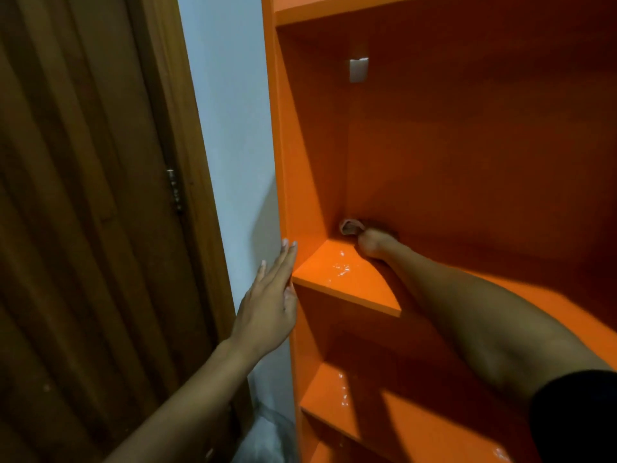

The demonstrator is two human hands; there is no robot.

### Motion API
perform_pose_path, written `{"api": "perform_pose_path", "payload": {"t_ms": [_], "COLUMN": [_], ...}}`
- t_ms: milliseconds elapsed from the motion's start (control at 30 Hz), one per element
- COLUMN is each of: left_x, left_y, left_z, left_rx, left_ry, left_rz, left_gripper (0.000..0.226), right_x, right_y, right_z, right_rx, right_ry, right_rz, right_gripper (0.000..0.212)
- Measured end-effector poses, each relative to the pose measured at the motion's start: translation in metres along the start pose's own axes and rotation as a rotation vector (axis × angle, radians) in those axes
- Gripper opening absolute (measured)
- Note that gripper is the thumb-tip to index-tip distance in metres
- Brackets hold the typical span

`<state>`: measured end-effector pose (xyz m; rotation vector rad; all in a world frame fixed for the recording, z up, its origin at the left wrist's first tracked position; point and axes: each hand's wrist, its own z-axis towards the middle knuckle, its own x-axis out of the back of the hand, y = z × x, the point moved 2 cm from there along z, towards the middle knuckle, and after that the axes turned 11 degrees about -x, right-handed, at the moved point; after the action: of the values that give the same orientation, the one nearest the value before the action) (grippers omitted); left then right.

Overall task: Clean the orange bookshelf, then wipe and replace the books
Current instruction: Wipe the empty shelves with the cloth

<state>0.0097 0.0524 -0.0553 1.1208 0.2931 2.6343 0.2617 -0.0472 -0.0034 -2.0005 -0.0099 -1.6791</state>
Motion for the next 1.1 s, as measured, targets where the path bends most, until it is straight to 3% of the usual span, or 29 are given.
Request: {"api": "perform_pose_path", "payload": {"t_ms": [200,400,600,733,833,900,967,1100], "left_x": [0.008,0.013,0.021,0.019,0.018,0.019,0.018,0.020], "left_y": [-0.005,-0.010,-0.014,-0.021,-0.020,-0.021,-0.021,-0.017], "left_z": [-0.002,-0.001,0.006,0.006,0.007,0.007,0.006,0.003], "left_rx": [-0.048,-0.045,-0.041,-0.040,-0.055,-0.057,-0.055,-0.072], "left_ry": [-0.047,-0.033,-0.018,-0.024,-0.008,-0.013,-0.013,-0.025], "left_rz": [-0.011,0.024,0.019,-0.031,-0.042,-0.036,-0.033,-0.087], "left_gripper": [0.080,0.077,0.077,0.076,0.072,0.072,0.072,0.071], "right_x": [-0.011,-0.020,-0.039,-0.056,-0.067,-0.076,-0.078,-0.065], "right_y": [-0.024,-0.030,-0.042,-0.040,-0.030,-0.014,0.011,0.072], "right_z": [-0.002,-0.056,-0.111,-0.142,-0.168,-0.176,-0.174,-0.184], "right_rx": [0.065,0.280,0.354,0.431,0.618,0.754,0.774,0.745], "right_ry": [-0.043,0.120,0.149,0.291,0.456,0.464,0.466,0.399], "right_rz": [0.056,-0.113,-0.130,-0.175,-0.347,-0.607,-0.877,-1.063], "right_gripper": [0.031,0.042,0.039,0.040,0.046,0.044,0.042,0.049]}}
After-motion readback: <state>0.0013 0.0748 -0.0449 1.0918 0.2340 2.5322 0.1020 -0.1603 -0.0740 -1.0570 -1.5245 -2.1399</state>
